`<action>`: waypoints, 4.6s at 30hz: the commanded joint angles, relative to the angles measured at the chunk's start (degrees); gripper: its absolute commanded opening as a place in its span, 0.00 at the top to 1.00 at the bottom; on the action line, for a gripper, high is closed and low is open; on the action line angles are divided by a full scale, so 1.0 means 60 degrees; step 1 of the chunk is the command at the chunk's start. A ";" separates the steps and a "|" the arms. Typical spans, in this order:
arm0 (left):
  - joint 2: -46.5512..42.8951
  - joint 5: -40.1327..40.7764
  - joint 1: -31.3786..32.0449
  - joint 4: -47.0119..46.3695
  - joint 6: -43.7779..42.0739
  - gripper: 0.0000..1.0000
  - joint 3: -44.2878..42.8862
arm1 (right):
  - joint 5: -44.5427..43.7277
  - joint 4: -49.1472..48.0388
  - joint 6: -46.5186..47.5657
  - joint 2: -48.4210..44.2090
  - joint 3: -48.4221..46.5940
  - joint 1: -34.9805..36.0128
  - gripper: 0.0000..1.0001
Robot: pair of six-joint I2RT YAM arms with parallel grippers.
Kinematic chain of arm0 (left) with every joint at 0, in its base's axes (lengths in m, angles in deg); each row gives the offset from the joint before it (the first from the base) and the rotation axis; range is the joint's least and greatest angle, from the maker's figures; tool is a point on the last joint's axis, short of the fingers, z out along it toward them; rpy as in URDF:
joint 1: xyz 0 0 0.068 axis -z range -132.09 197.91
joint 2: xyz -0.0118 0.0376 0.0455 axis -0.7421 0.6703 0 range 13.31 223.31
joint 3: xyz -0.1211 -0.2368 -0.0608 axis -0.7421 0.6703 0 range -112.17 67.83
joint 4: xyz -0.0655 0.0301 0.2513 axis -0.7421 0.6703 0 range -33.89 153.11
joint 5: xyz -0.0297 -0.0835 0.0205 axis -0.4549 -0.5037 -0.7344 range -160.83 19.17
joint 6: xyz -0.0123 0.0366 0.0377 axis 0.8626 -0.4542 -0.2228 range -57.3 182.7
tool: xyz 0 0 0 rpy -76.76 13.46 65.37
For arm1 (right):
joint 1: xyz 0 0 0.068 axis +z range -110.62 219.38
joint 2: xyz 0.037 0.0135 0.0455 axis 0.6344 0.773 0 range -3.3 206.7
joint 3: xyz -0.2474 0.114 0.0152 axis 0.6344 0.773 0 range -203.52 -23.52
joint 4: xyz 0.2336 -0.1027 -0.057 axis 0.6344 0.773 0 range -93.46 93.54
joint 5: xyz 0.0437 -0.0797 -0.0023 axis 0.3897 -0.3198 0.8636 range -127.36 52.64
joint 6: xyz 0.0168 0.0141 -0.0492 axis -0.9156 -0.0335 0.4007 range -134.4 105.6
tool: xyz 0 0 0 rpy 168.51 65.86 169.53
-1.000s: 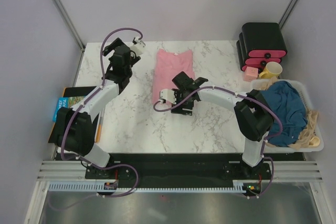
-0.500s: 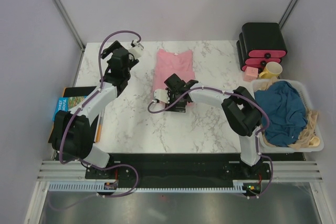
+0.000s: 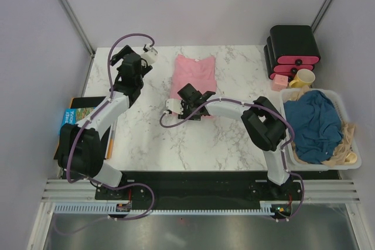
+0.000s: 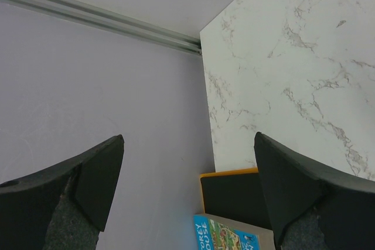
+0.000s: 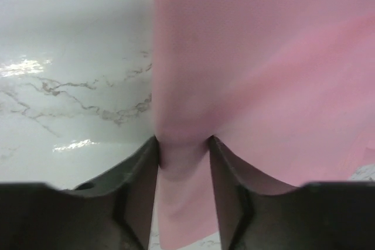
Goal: Fold and stack the t-shirts
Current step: Grab one side of the 2/3 rectangular tshirt with right arm, then fold the long partially folded tshirt into a neat square
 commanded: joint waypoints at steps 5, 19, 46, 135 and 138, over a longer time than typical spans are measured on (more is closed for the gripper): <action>-0.0211 -0.0317 -0.0269 -0.0318 -0.0166 0.00 0.0008 | -0.0048 0.0016 -0.0051 0.0666 -0.0012 0.0075 0.81; -0.0050 -0.0552 -0.0665 -0.0655 -0.0342 0.00 0.0198 | 0.1856 0.4159 0.0433 -0.1763 -0.0774 0.0733 0.93; -0.0138 -0.0567 -0.0665 -0.0319 0.0097 0.00 0.0257 | -0.0736 0.4119 0.1927 -0.1532 -0.3117 0.0413 0.97; 0.3173 -0.7920 0.2483 0.3549 0.5371 0.98 -0.0578 | -0.0780 0.4163 0.2000 -0.1811 -0.2999 0.0090 1.00; 0.3217 -0.7934 0.2587 0.3607 0.5254 0.98 -0.0637 | -0.0795 0.4031 0.2044 -0.1591 -0.3336 0.0075 1.00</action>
